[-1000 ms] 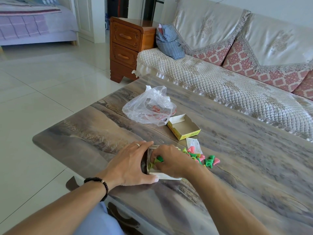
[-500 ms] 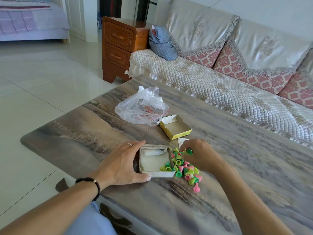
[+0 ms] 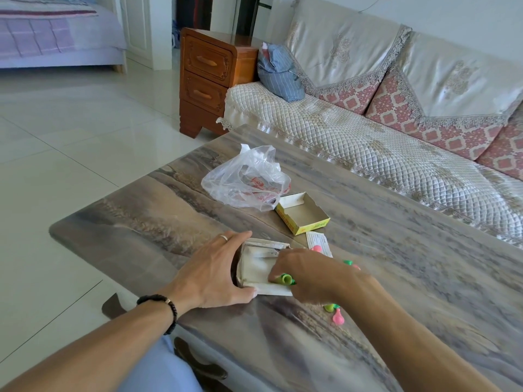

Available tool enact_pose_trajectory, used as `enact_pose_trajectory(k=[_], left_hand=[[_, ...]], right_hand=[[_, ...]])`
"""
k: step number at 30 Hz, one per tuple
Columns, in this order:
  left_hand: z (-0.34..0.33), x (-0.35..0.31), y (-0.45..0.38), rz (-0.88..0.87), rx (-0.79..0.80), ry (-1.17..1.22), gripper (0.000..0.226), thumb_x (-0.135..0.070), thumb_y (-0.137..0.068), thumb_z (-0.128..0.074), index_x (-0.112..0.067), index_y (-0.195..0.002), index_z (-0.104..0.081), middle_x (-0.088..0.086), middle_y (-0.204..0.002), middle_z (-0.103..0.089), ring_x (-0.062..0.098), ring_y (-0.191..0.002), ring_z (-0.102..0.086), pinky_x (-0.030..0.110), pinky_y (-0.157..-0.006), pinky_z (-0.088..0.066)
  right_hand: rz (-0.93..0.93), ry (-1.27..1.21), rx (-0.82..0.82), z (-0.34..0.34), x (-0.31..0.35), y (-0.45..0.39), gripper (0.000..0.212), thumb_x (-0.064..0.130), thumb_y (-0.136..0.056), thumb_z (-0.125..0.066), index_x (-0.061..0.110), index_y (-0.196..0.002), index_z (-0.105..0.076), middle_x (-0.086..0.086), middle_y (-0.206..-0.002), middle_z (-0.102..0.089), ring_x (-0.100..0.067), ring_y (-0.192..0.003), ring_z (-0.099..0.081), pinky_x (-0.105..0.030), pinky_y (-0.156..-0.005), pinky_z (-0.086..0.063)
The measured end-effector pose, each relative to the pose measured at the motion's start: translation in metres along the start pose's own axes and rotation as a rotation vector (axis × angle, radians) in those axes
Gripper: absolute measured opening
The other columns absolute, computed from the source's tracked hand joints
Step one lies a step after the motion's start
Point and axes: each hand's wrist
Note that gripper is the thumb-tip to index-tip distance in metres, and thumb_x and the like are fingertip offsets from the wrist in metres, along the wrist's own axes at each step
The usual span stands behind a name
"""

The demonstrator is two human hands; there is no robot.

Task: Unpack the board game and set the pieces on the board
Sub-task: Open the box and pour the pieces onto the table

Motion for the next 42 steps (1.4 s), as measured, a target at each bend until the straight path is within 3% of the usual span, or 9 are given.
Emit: enact_pose_trajectory(k=[6,10,16,20,23,26,31,34,42], left_hand=[[-0.001,0.001,-0.001,0.001,0.007,-0.021,0.106,-0.065,-0.062,-0.07,-0.029,-0.149,-0.021,-0.01,-0.143,-0.037,0.01,-0.129,-0.037,0.027,-0.104,-0.037],[-0.003,0.002,0.0,-0.002,-0.009,-0.011,0.105,-0.066,-0.061,-0.069,-0.028,-0.148,-0.024,-0.011,-0.139,-0.04,0.009,-0.128,-0.039,0.025,-0.101,-0.038],[-0.004,0.003,-0.001,-0.006,-0.012,-0.011,0.106,-0.068,-0.06,-0.067,-0.028,-0.148,-0.025,-0.01,-0.138,-0.042,0.009,-0.126,-0.041,0.027,-0.1,-0.04],[-0.004,0.003,-0.001,-0.009,-0.011,-0.008,0.107,-0.069,-0.06,-0.067,-0.028,-0.149,-0.024,-0.01,-0.138,-0.041,0.01,-0.126,-0.041,0.028,-0.1,-0.04],[-0.003,0.003,0.0,-0.021,-0.034,0.003,0.106,-0.067,-0.061,-0.069,-0.028,-0.148,-0.023,-0.01,-0.139,-0.039,0.009,-0.126,-0.04,0.026,-0.101,-0.038],[-0.002,0.002,0.0,-0.033,-0.062,0.003,0.105,-0.066,-0.061,-0.07,-0.029,-0.147,-0.023,-0.011,-0.139,-0.038,0.008,-0.124,-0.039,0.023,-0.099,-0.036],[-0.002,0.001,0.0,-0.025,-0.053,-0.017,0.105,-0.068,-0.06,-0.069,-0.029,-0.146,-0.024,-0.01,-0.137,-0.041,0.009,-0.122,-0.042,0.026,-0.098,-0.039],[-0.002,0.001,0.0,-0.012,-0.04,-0.026,0.106,-0.069,-0.06,-0.069,-0.029,-0.147,-0.023,-0.01,-0.139,-0.041,0.01,-0.124,-0.042,0.026,-0.099,-0.039],[-0.002,0.002,0.0,0.014,-0.011,-0.014,0.107,-0.07,-0.059,-0.067,-0.029,-0.148,-0.023,-0.01,-0.139,-0.04,0.01,-0.126,-0.04,0.029,-0.1,-0.039]], right_hand=[[0.009,-0.046,0.01,0.008,0.001,0.0,0.032,0.012,-0.084,-0.062,0.029,-0.11,-0.066,0.005,-0.112,-0.057,-0.014,-0.101,-0.049,-0.026,-0.078,-0.042],[0.01,-0.129,-0.012,0.009,-0.005,-0.001,0.019,0.019,-0.08,-0.07,0.025,-0.098,-0.07,0.01,-0.093,-0.053,-0.009,-0.082,-0.046,-0.015,-0.059,-0.033],[-0.039,-0.372,-0.056,0.009,-0.016,0.0,0.009,0.016,-0.077,-0.071,0.025,-0.077,-0.069,0.018,-0.065,-0.058,0.002,-0.059,-0.053,-0.016,-0.057,-0.043],[-0.145,-0.554,-0.26,0.008,-0.035,0.003,0.015,0.012,-0.076,-0.072,0.026,-0.071,-0.067,0.005,-0.064,-0.065,-0.019,-0.062,-0.063,-0.034,-0.062,-0.053],[-0.275,-0.469,-0.413,0.006,-0.05,0.006,0.017,0.014,-0.078,-0.07,0.029,-0.072,-0.064,0.012,-0.069,-0.057,-0.012,-0.067,-0.056,-0.019,-0.055,-0.042],[-0.306,-0.293,-0.357,0.003,-0.054,0.009,0.011,0.015,-0.082,-0.063,0.024,-0.087,-0.066,0.008,-0.093,-0.061,-0.013,-0.084,-0.057,-0.022,-0.066,-0.045],[-0.279,-0.2,-0.321,0.001,-0.046,0.009,0.043,0.014,-0.08,-0.059,0.025,-0.122,-0.058,0.004,-0.114,-0.057,-0.011,-0.098,-0.052,-0.024,-0.082,-0.045],[-0.162,-0.222,-0.448,0.001,-0.032,0.005,0.036,0.014,-0.081,-0.057,0.026,-0.114,-0.064,0.009,-0.108,-0.059,-0.007,-0.091,-0.051,-0.02,-0.077,-0.044],[-0.102,-0.041,-0.35,-0.016,-0.008,-0.025,0.024,0.018,-0.08,-0.058,0.026,-0.101,-0.068,0.003,-0.102,-0.06,-0.021,-0.102,-0.055,-0.032,-0.071,-0.046]])
Point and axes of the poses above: each hand's wrist, its own y-axis away from the middle knuckle, its own z-axis out of the back of the hand, x = y × z
